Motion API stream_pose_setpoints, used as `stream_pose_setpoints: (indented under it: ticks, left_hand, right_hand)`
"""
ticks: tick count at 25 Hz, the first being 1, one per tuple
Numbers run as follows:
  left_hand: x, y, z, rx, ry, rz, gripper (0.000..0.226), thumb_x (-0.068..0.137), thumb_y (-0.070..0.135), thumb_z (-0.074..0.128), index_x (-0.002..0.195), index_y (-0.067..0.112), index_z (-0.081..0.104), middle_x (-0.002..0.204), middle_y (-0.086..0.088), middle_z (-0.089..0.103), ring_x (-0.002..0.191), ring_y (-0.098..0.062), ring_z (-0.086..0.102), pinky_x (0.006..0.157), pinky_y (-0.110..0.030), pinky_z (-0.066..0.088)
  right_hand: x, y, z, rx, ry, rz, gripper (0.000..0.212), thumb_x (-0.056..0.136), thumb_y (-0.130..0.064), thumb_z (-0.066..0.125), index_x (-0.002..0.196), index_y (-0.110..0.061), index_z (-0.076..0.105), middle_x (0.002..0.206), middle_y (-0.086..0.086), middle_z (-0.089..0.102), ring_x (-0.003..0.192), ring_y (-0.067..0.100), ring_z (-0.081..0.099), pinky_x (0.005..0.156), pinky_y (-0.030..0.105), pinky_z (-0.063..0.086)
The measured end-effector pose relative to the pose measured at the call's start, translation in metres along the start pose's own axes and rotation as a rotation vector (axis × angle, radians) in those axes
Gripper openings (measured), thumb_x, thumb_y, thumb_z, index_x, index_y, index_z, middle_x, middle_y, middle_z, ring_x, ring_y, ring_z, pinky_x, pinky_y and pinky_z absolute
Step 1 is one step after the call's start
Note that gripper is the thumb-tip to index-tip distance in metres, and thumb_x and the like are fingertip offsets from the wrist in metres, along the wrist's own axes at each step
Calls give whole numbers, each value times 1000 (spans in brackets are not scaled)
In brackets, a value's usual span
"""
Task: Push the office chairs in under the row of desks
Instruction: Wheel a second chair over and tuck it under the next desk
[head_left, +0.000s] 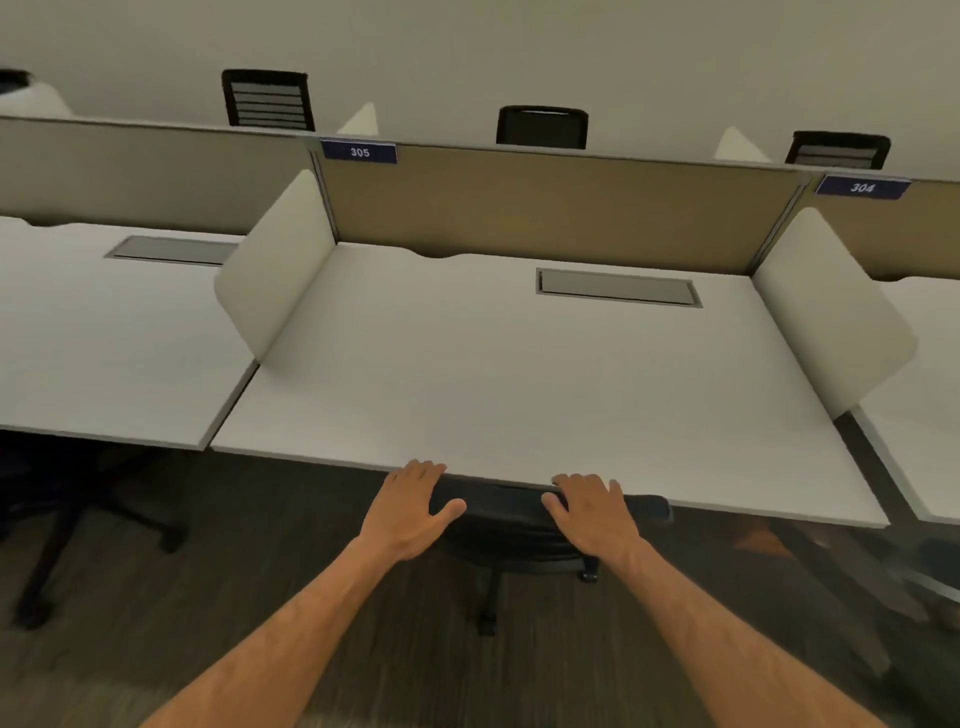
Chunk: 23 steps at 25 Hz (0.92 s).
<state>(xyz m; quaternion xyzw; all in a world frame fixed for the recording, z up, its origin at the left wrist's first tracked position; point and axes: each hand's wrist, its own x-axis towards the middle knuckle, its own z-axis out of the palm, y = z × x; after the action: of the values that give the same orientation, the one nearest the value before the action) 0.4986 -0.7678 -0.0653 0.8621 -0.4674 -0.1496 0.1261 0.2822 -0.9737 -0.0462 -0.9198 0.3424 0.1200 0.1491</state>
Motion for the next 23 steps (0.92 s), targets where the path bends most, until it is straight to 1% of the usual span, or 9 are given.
stream_pose_setpoints:
  ticks: [2,5,6,9,11,14,16,19,23]
  left_hand:
    - [-32,-11,-10,-15,114,-92,81,96,74,38,157,22,33,162,-3,37,150,-22,30,125,-44,21]
    - [-88,-25,-29,-64,231,-285,81,98,70,41,161,21,25,167,-4,28,155,-21,18,127,-44,15]
    - [-112,-30,-35,-71,283,-350,82,98,69,42,161,21,24,167,-3,26,155,-20,16,127,-44,13]
    - [-189,-40,-44,-89,404,-516,81,98,69,42,161,21,24,167,-1,26,155,-18,16,127,-41,12]
    - [-247,-45,-43,-100,478,-638,81,99,68,43,161,21,24,167,-1,25,155,-17,15,127,-41,11]
    - [-326,-50,-41,-123,537,-799,81,98,67,46,161,19,26,167,-2,27,156,-19,16,127,-43,11]
    - [-381,-54,-38,-126,588,-892,81,98,66,47,161,18,27,167,-2,28,155,-19,17,126,-44,11]
    - [-445,-62,-39,-144,670,-989,79,99,63,49,160,19,28,166,-2,29,155,-18,18,126,-43,11]
    - [-515,-89,-54,-153,757,-1036,80,98,65,47,161,21,25,167,-1,26,155,-17,16,126,-44,10]
  right_hand:
    - [-1,-23,-12,104,35,-154,53,107,-52,34,151,-23,44,152,4,51,142,26,39,122,51,20]
    - [0,-75,-25,195,47,-384,54,107,-51,38,154,-24,40,157,3,45,148,26,33,124,50,19]
    - [-1,-97,-26,209,44,-469,54,107,-52,38,154,-24,40,157,4,45,148,27,33,124,50,20]
    - [-13,-156,-15,217,55,-726,53,106,-50,40,152,-24,42,150,6,52,143,28,40,120,49,28]
    - [-28,-195,0,206,26,-886,55,106,-52,40,154,-25,40,153,3,49,147,24,35,122,46,26]
    - [-57,-249,24,193,2,-1064,60,104,-60,32,155,-29,37,159,-3,43,152,20,26,121,39,19]
    - [-92,-289,42,189,-40,-1183,62,103,-62,29,155,-29,36,160,-4,42,153,20,24,122,39,20]
    - [-142,-345,66,196,-108,-1315,61,105,-58,31,158,-27,33,162,-4,39,155,19,19,125,39,17]
    - [-204,-430,88,200,-132,-1432,59,107,-53,36,159,-25,30,164,-3,35,156,18,15,126,39,14]
